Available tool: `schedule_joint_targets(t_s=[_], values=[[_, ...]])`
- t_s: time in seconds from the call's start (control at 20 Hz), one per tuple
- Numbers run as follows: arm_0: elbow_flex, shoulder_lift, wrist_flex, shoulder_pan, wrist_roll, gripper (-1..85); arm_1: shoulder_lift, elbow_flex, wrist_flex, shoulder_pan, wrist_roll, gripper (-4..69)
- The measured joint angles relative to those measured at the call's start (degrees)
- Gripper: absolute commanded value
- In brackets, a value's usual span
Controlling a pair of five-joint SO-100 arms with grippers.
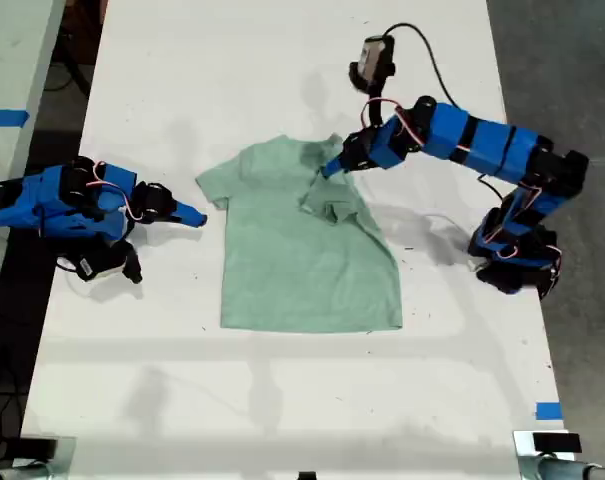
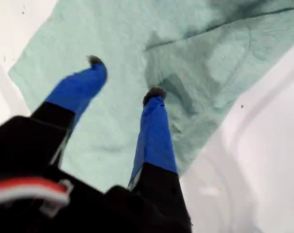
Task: Fold t shirt
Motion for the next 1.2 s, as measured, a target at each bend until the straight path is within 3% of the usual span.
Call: schedule_joint_targets(t_s=[0.15, 0.35, 0.5, 0.6, 1.2], values=[[0.00, 0.00, 0.00, 0.00, 0.00, 3.8, 24.35, 16.52, 2.20, -0.97, 4.83, 0.1], [0.00, 0.00, 0.00, 0.00, 0.00, 3.9, 65.13, 52.82, 1.49, -10.20, 14.06, 0.1], [0.00, 0.00, 0.00, 0.00, 0.00, 3.9, 89.21, 77.43, 2.72, -10.20, 16.87, 0.1], [0.00, 0.00, 0.00, 0.00, 0.00, 3.9, 90.88, 87.28, 2.55, -9.40, 16.96, 0.1], [0.00, 0.00, 0.00, 0.09, 0.00, 4.0, 92.20, 88.42, 2.72, -9.58, 21.18, 0.0]])
